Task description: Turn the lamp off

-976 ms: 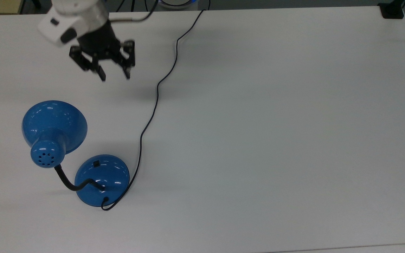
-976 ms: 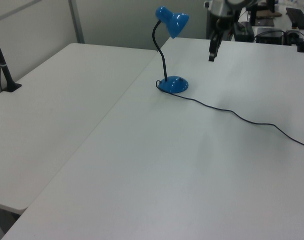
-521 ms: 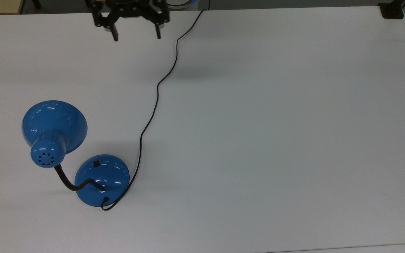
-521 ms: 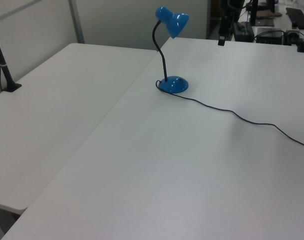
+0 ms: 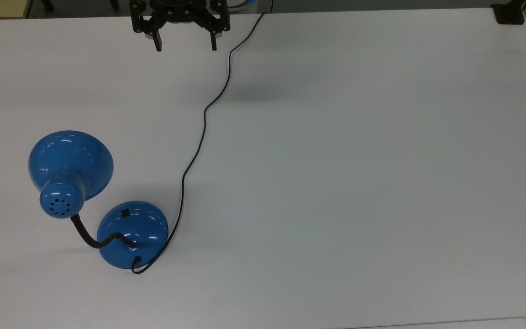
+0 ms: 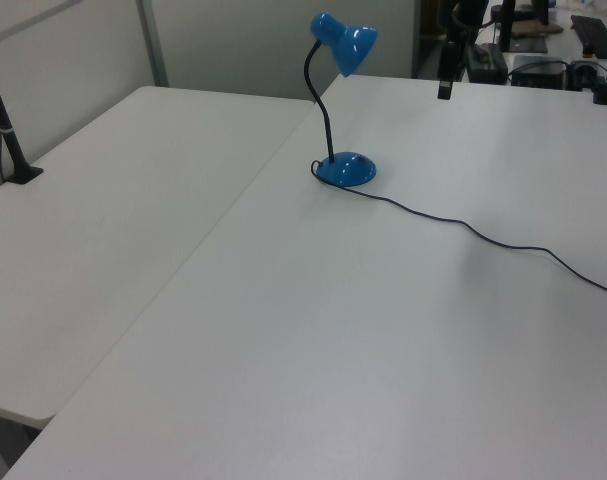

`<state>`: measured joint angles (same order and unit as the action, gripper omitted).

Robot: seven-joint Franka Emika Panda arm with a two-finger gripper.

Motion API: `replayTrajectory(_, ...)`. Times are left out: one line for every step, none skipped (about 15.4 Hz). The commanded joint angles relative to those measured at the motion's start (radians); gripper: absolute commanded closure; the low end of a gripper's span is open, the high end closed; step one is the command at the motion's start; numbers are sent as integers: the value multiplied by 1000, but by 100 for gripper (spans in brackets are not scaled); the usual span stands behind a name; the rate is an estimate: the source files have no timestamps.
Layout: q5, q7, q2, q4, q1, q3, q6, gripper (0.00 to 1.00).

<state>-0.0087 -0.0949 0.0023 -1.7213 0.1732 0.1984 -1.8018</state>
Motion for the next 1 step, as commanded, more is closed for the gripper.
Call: replayTrajectory(-10,17,-15,-17,9,7,9,0)
